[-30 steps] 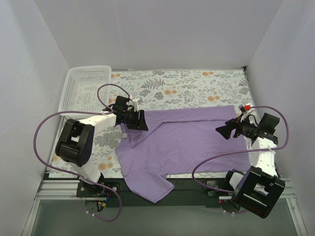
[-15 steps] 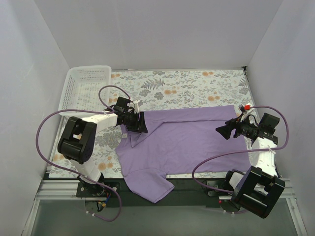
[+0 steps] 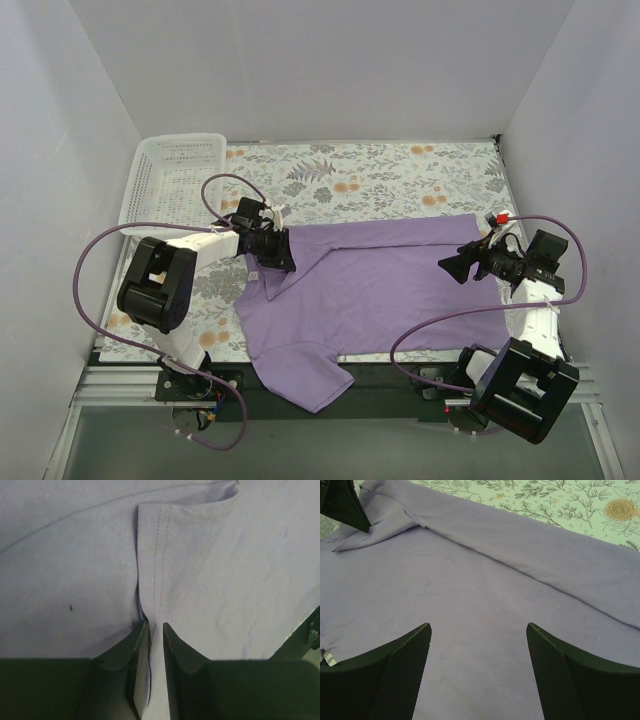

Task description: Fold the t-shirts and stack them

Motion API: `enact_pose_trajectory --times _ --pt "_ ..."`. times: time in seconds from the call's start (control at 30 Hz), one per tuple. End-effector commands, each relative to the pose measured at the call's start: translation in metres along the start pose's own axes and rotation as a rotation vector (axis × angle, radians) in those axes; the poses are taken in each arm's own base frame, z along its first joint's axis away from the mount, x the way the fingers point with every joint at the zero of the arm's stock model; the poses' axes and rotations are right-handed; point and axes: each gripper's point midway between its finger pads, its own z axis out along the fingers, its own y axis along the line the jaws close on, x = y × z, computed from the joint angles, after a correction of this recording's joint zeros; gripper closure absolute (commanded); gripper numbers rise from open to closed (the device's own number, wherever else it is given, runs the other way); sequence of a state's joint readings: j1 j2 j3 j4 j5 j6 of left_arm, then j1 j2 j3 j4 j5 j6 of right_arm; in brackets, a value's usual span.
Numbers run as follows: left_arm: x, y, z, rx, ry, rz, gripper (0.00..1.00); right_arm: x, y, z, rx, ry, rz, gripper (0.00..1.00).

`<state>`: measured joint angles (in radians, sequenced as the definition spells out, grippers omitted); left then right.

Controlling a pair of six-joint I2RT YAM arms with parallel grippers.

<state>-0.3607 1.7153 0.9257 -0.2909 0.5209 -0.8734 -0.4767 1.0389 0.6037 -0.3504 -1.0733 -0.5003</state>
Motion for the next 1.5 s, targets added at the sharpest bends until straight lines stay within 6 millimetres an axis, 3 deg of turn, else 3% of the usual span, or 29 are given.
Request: enact_pose_trajectory --times 0.0,0.17,0.27,0.5,0.87,1.03,1.13,1.2,1.23,1.27,1.47 --pt "-0.010 -0.011 -0.003 0.033 -0.019 0.036 0.84 0.001 0.004 0.000 -0.018 -0.005 0.005 0.16" --pt "-0.010 -0.010 -0.002 0.025 -0.016 0.034 0.74 0.001 0.004 0.001 -0.018 -0.004 0.006 0.16" --pt "-0.010 -0.010 -0.002 0.030 -0.015 0.033 0.74 0.000 0.004 0.000 -0.018 -0.004 0.008 0.16" --pt "-0.006 -0.021 -0.001 0.077 0.001 0.063 1.00 0.000 0.004 0.000 -0.018 -0.005 0.007 0.16" --pt "0.009 -0.053 -0.002 0.180 0.034 0.159 1.00 0.000 0.004 0.000 -0.019 -0.006 0.008 0.16" --pt "0.028 -0.068 0.008 0.204 0.087 0.207 1.00 -0.001 0.005 0.000 -0.020 -0.007 0.007 0.16" --pt "0.042 -0.076 0.016 0.213 0.128 0.236 0.93 -0.001 0.005 0.000 -0.020 -0.007 0.007 0.16" --pt "0.048 -0.081 0.019 0.206 0.143 0.269 0.84 -0.002 0.005 0.000 -0.020 -0.008 0.004 0.16" --pt "0.049 -0.082 0.018 0.200 0.144 0.277 0.74 -0.002 0.005 0.000 -0.020 -0.008 0.004 0.16" --pt "0.049 -0.083 0.017 0.190 0.138 0.291 0.73 -0.001 0.005 0.000 -0.020 -0.007 0.005 0.16" --pt "0.006 -0.097 -0.013 0.117 -0.066 0.363 0.61 -0.002 0.005 0.000 -0.023 -0.009 0.004 0.16"
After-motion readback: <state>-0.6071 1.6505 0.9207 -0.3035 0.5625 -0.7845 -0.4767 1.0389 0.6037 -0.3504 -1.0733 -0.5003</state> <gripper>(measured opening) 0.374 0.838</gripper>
